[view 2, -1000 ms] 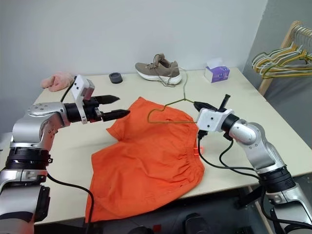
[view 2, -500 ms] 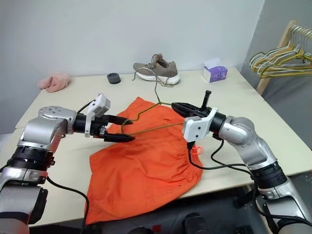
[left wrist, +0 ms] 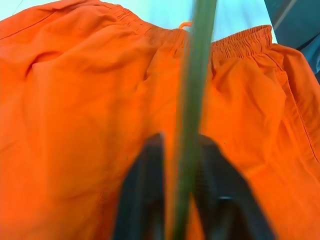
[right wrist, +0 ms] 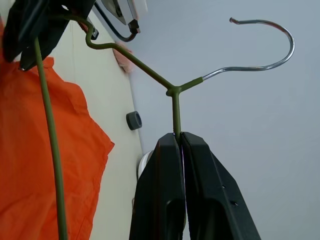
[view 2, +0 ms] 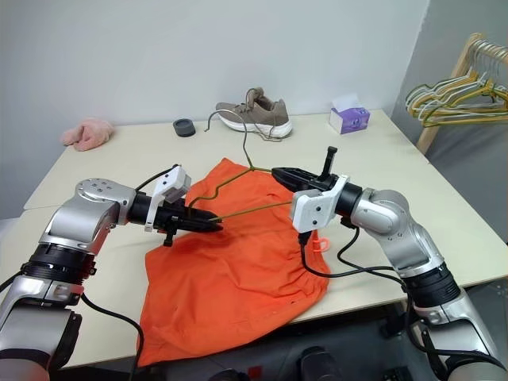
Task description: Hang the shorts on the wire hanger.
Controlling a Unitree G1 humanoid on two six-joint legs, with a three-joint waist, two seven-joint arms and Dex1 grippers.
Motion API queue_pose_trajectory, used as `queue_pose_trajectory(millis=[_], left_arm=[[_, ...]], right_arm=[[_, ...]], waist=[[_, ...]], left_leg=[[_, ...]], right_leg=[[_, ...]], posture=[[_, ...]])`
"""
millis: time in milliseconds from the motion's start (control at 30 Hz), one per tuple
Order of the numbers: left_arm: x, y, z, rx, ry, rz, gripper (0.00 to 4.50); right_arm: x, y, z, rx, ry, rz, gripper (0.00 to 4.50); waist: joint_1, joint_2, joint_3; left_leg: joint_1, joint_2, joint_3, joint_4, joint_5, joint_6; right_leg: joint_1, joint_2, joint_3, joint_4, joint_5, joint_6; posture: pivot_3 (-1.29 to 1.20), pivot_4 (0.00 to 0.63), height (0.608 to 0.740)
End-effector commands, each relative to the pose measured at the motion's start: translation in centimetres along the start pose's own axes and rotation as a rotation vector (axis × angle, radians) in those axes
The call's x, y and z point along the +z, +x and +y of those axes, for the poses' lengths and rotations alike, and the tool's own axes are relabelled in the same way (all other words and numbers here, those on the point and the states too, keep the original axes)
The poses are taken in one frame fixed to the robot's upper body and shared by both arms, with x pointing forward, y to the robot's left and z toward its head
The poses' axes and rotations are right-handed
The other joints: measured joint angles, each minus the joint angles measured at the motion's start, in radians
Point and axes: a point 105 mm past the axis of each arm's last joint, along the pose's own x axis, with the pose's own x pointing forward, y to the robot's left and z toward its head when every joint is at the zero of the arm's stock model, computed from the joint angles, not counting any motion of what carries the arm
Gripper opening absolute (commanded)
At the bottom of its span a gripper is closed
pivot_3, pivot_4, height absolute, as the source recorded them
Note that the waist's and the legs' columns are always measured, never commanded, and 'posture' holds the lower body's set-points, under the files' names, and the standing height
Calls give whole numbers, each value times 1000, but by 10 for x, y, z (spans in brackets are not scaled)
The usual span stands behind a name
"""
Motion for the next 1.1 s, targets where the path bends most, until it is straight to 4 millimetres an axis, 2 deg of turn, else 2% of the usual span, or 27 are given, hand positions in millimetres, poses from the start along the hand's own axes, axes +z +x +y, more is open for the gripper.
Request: queue_pose_trajectory(millis=[33,167,233,300,367,467,667,733,833,1100], left_arm=[[15,-4,-2,10,18,-71,38],[12,-6,-4,14,12,-64,38],[10,-8,-4,23,8,-62,38],[7,-10,-4,39,13,-47,38],[2,-12,-5,49,16,-28,38],[-5,-15,-7,63,25,0,0],[-15,-16,-11,59,84,75,0],[-16,-14,-14,39,119,97,0],[-15,-11,-18,20,154,117,0],[-13,-3,-23,-16,218,147,0]], right_arm=[[12,0,-8,-29,-13,-41,0],[13,0,-3,3,-5,-47,0],[10,-1,4,50,60,-31,0],[13,-4,9,76,232,-67,0],[9,-13,11,113,337,-28,0],[8,-29,5,107,427,6,709],[-1,-52,11,173,631,155,2845],[-11,-58,17,206,689,260,3513],[-15,-60,23,226,737,332,4465],[-24,-44,53,411,779,447,4465]], waist=[[0,0,0],[0,0,0],[0,0,0],[0,0,0],[1,0,0],[4,0,0],[7,0,0],[6,0,0],[4,0,0],[-6,0,0]], left_leg=[[0,0,0,0,0,0],[0,0,0,0,0,0],[0,0,0,0,0,0],[0,0,-1,0,0,0],[0,0,-1,0,0,0],[0,0,-1,0,0,0],[1,0,-1,1,0,0],[1,0,-1,1,0,0],[1,0,-1,1,0,0],[1,0,1,1,0,0]], right_leg=[[0,0,0,0,0,0],[0,0,0,0,0,0],[0,0,0,0,0,0],[0,0,0,0,0,0],[1,0,-1,0,0,0],[1,-1,-1,0,0,0],[1,-1,-1,0,0,0],[1,-1,-1,0,0,0],[1,-1,0,0,0,0],[0,0,0,0,-1,1]], posture=[[-214,42,740],[-211,37,740],[-206,34,740],[-204,33,740],[-201,34,740],[-203,33,740],[-217,34,740],[-225,33,740],[-230,33,740],[-246,35,740]])
